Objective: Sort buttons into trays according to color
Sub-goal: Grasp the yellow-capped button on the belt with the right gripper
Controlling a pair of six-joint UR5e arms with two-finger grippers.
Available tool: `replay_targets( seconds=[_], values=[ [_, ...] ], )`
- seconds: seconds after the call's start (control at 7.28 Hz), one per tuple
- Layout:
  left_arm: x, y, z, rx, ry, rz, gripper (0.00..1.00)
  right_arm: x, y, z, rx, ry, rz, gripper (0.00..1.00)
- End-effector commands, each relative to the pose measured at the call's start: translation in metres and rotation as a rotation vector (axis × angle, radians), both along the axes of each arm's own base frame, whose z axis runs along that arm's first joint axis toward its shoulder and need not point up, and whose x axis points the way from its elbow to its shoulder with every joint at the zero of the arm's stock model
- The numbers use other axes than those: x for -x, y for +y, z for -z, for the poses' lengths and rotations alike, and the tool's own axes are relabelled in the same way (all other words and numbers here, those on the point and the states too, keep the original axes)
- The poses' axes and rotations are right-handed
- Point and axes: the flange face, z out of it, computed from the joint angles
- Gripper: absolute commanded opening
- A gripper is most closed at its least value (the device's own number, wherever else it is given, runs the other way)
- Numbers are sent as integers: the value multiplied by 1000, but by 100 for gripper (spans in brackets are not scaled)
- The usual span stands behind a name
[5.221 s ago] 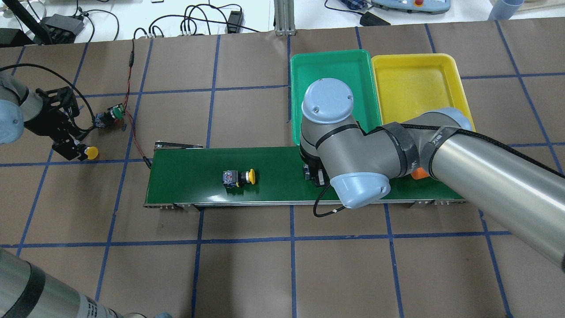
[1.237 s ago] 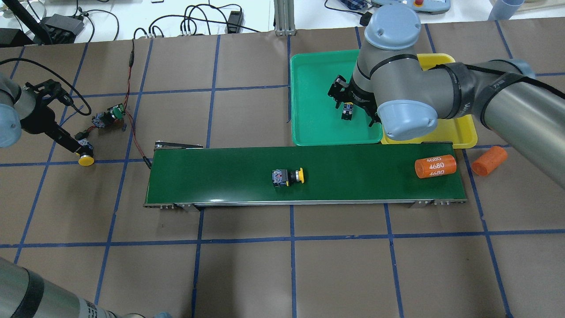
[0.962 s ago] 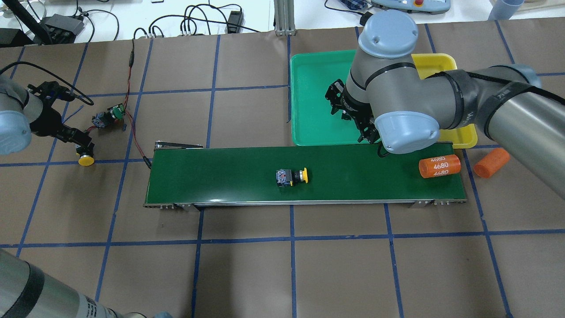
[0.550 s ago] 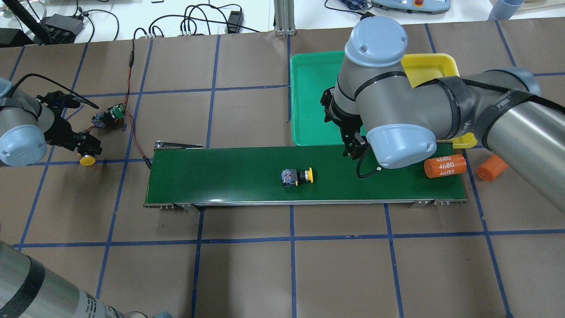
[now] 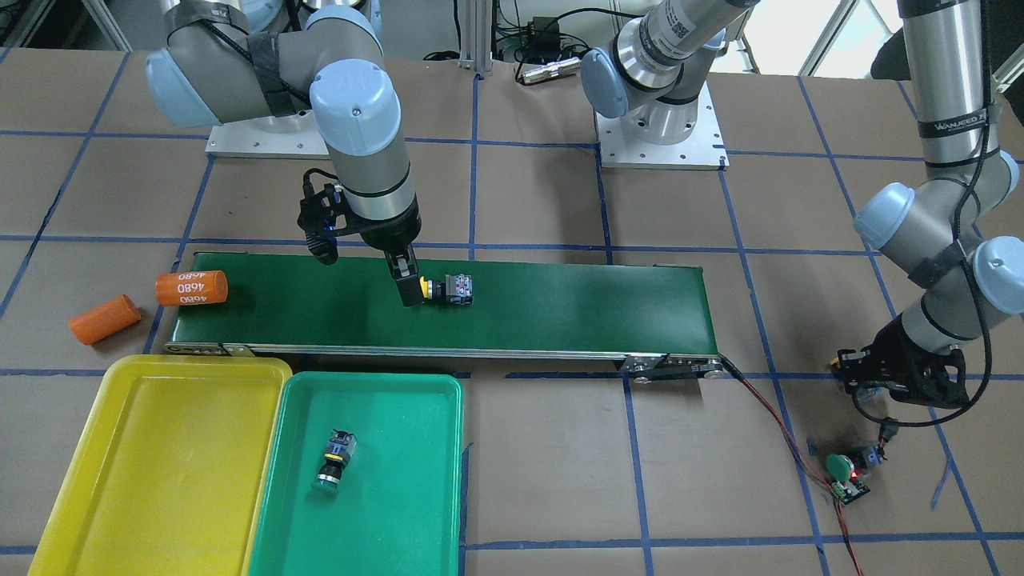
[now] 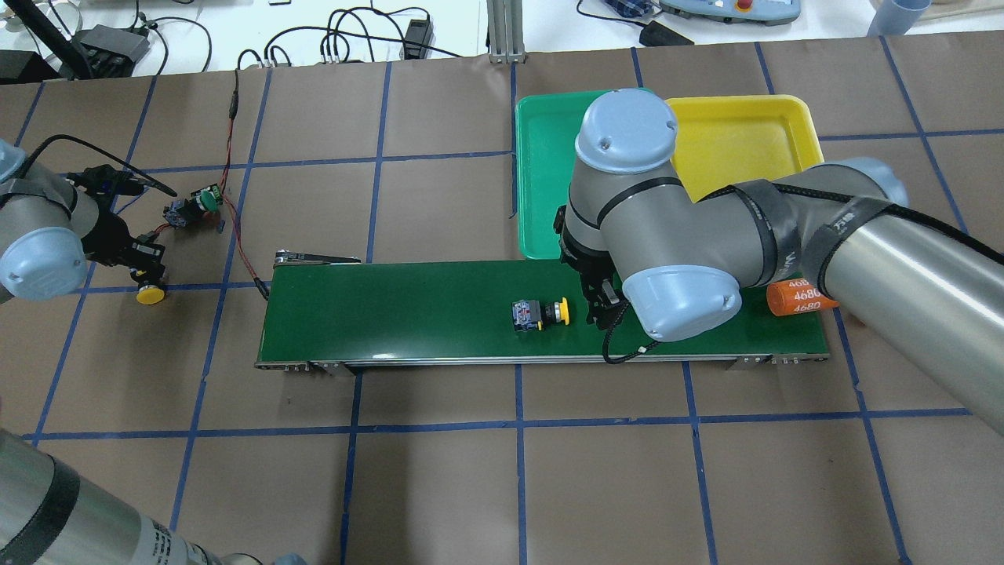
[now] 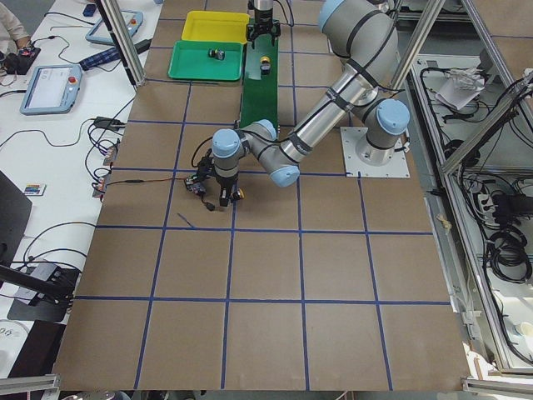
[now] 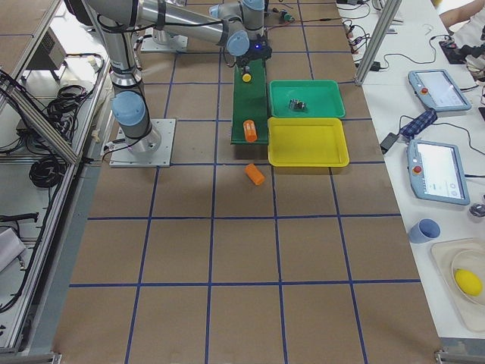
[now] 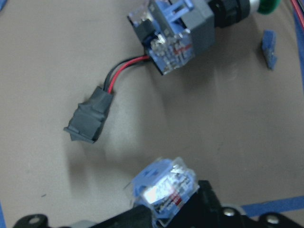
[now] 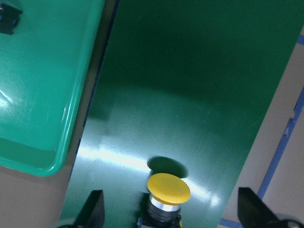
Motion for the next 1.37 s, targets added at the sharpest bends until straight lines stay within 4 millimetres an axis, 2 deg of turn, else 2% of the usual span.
replay_targets(
  seconds=[0.0, 0.14, 0.27, 0.41, 0.55, 0.82, 0.96, 1.1, 1.24],
  values=[
    [1, 1, -2, -5, -4, 1, 43, -18, 5, 26, -43, 15, 1, 100],
    [0, 0, -4, -1, -6, 1, 90, -27, 11, 28, -48, 16, -13, 100],
    [-3, 1, -8, 5, -12, -3, 100, -30, 13, 29, -51, 17, -25, 100],
    [-11, 3, -13, 12, -17, -16, 100, -31, 14, 34, -60, 20, -25, 100],
    [-42, 13, -15, 17, -20, -61, 100, -32, 9, 44, -75, 29, -21, 100],
    [-91, 34, -4, 18, -6, -87, 100, -32, 5, 44, -54, 41, -20, 100],
    [-108, 43, -1, 13, -3, -111, 100, -31, 6, 47, -61, 43, -23, 83],
    [-113, 45, 5, 11, 4, -117, 95, -29, 5, 46, -58, 42, -24, 26],
    [-111, 44, 12, 6, 10, -114, 90, -24, 1, 44, -56, 40, -24, 0]
  ],
)
